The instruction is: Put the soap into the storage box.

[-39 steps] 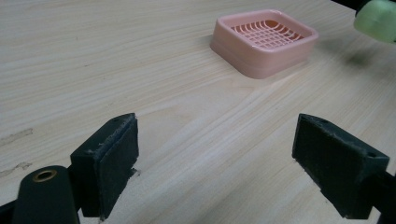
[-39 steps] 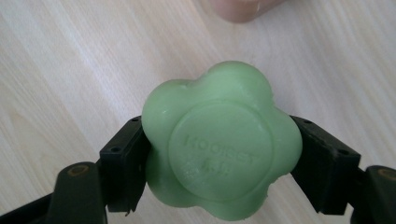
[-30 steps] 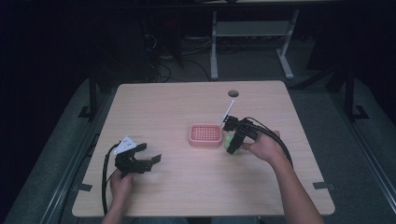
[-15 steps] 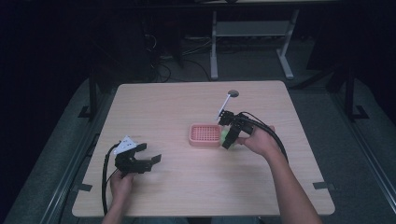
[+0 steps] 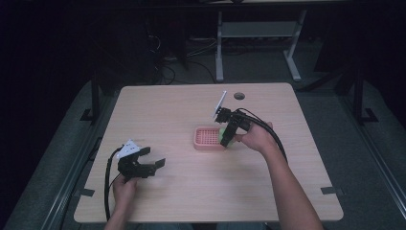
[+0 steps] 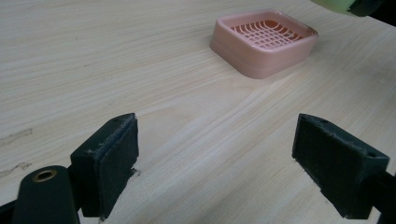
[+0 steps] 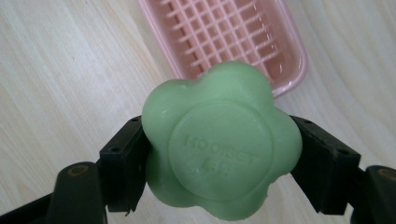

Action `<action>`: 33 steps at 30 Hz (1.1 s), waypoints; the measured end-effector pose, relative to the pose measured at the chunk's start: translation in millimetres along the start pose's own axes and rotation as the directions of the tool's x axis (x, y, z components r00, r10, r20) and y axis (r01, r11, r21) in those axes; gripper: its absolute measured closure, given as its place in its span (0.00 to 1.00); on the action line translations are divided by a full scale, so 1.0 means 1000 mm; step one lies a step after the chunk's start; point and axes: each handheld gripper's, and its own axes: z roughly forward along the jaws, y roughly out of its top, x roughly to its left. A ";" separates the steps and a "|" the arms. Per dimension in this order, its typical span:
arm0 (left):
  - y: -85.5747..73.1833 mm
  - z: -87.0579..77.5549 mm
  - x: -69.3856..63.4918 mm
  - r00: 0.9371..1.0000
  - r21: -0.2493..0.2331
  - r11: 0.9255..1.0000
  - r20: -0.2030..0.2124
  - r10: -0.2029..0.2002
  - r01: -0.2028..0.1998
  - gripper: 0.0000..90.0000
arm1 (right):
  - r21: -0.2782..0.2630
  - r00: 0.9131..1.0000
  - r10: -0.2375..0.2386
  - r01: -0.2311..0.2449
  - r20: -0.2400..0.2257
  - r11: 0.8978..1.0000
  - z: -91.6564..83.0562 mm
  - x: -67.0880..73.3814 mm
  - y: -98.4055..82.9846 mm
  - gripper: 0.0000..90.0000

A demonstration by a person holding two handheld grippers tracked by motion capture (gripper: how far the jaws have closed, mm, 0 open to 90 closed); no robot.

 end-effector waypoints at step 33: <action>0.000 0.001 0.000 1.000 -0.001 1.000 -0.005 0.004 -0.004 0.16 | 0.022 1.000 -0.003 0.004 -0.029 1.000 0.017 -0.006 0.050 0.29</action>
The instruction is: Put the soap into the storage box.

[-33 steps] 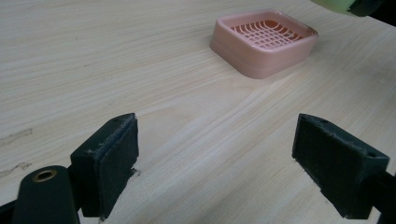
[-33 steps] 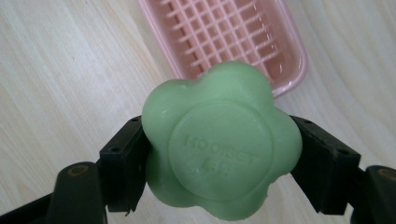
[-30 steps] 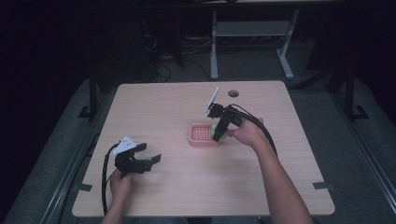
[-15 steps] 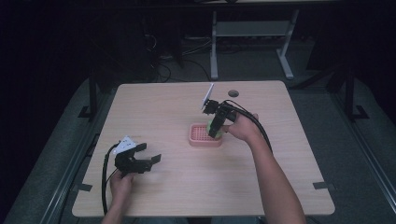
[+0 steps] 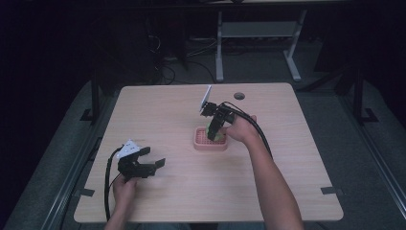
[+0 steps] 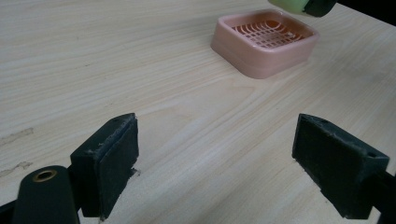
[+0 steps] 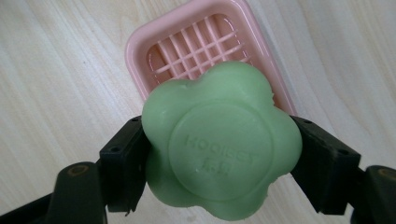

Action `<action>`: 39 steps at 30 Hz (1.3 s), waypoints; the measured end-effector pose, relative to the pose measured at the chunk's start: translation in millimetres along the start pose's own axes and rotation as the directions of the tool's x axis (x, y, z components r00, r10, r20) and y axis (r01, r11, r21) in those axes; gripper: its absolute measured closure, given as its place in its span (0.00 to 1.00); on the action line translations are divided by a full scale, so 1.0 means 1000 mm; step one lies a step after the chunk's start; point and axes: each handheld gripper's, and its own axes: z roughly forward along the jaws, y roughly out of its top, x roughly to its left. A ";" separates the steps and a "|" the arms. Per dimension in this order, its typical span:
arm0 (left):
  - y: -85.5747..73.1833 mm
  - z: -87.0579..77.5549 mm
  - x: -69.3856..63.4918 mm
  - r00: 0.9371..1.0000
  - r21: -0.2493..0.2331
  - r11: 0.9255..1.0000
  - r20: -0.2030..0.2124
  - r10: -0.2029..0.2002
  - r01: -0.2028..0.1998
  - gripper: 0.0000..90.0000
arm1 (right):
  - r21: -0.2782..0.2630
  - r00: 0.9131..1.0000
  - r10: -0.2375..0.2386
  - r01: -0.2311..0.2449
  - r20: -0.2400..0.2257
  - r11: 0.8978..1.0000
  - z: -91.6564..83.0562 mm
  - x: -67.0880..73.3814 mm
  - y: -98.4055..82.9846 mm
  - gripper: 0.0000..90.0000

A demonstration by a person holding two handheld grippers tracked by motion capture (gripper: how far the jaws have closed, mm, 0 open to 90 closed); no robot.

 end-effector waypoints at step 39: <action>0.000 0.000 0.000 1.000 0.002 1.000 0.003 -0.002 0.002 0.16 | 0.057 1.000 0.026 -0.026 -0.007 0.998 0.028 -0.007 0.013 0.29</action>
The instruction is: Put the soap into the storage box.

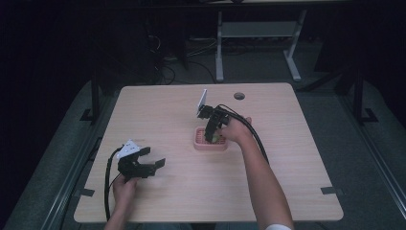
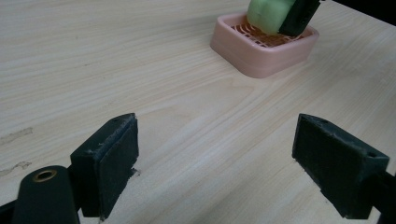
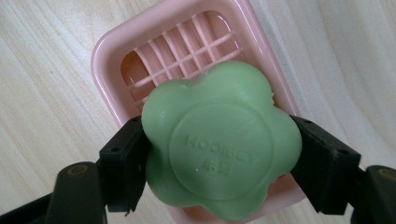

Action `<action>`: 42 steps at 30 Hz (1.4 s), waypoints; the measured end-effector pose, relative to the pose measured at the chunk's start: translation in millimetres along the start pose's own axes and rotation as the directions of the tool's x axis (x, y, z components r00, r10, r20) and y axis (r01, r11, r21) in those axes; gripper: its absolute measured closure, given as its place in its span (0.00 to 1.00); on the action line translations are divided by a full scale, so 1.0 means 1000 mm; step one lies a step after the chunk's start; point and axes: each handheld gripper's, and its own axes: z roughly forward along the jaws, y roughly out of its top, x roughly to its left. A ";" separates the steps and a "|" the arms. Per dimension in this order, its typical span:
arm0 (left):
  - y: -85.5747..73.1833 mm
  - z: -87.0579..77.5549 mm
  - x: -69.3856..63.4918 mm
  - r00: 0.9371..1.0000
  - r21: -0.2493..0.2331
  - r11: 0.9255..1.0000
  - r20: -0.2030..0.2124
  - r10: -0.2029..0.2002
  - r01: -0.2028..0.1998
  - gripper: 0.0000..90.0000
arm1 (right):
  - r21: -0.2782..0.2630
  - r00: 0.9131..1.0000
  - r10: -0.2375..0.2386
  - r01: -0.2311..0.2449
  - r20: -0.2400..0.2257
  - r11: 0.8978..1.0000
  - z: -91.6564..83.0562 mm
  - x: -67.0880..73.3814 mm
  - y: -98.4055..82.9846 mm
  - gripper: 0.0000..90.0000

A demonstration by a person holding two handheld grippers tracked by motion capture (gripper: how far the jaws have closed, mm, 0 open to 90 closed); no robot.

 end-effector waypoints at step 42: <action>0.000 0.000 0.000 1.000 -0.001 1.000 0.001 -0.002 0.002 0.16 | -0.024 1.000 -0.010 0.010 0.009 1.000 -0.007 0.002 -0.004 0.29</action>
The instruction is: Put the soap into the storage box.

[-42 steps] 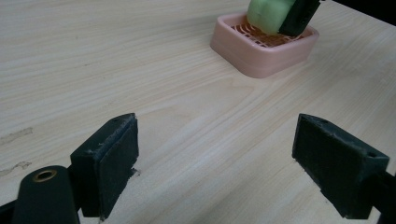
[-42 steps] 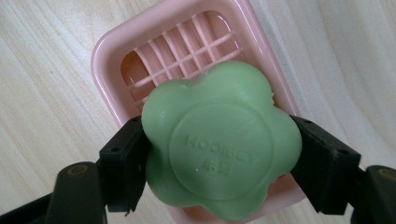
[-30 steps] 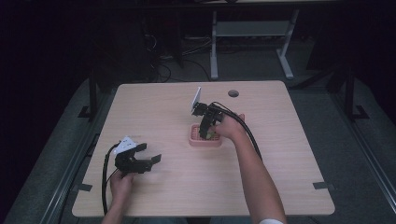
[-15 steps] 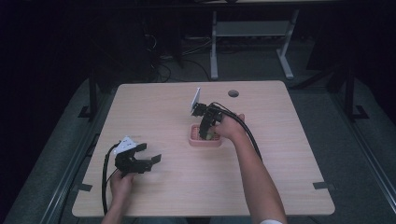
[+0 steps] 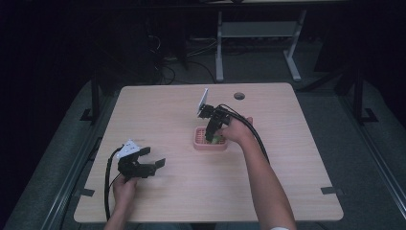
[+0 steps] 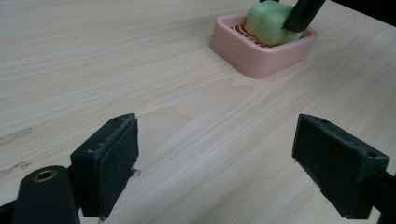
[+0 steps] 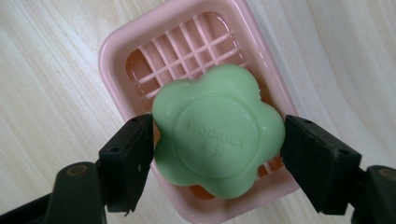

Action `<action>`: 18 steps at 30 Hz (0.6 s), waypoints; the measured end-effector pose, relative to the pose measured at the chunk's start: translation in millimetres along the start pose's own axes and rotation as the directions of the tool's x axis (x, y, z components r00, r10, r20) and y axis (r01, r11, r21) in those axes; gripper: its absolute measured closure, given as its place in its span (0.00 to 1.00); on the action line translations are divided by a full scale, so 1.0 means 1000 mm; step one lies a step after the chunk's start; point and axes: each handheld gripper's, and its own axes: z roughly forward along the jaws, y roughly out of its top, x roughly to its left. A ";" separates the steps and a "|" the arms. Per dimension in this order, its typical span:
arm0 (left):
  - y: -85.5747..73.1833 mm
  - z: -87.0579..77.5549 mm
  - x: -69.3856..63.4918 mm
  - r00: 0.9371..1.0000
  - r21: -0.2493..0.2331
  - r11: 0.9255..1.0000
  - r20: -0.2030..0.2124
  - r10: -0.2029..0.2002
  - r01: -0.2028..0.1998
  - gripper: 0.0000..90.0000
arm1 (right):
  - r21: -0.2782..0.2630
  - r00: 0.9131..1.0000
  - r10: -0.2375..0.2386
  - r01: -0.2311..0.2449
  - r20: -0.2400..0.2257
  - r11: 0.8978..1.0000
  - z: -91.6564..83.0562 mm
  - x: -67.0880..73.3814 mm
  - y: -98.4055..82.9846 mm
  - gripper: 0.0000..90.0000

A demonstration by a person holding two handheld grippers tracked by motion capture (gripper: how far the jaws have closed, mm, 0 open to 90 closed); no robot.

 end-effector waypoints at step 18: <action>0.000 0.000 0.000 1.000 0.003 1.000 0.000 0.003 -0.003 0.16 | -0.055 0.999 0.027 -0.029 -0.023 0.998 -0.013 -0.003 -0.013 0.28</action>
